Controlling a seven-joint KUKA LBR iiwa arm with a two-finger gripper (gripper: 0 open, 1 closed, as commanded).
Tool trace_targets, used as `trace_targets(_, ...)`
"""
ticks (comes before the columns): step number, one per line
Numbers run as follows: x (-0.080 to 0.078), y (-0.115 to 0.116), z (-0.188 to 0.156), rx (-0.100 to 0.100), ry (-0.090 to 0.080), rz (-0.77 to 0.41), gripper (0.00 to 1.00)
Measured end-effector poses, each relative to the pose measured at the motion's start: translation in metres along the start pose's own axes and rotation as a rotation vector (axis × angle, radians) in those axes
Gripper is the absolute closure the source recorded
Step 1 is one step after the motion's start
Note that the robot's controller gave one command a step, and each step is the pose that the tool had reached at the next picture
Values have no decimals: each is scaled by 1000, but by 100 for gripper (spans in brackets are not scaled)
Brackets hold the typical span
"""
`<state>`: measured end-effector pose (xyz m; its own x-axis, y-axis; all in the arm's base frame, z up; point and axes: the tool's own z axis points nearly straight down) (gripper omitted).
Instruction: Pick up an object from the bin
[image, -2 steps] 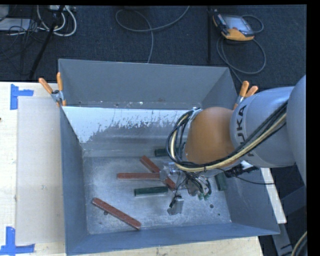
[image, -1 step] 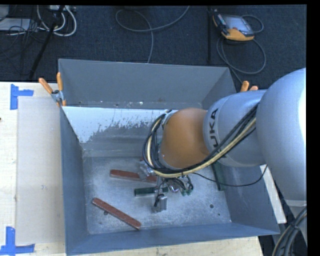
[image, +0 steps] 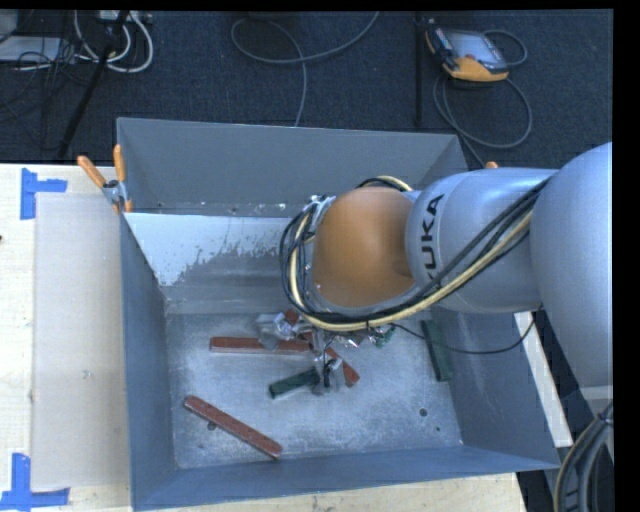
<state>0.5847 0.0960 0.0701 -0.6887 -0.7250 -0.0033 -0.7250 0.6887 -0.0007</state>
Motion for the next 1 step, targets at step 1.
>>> trace_targets(1,-1,-1,-3,1,-4,5,100)
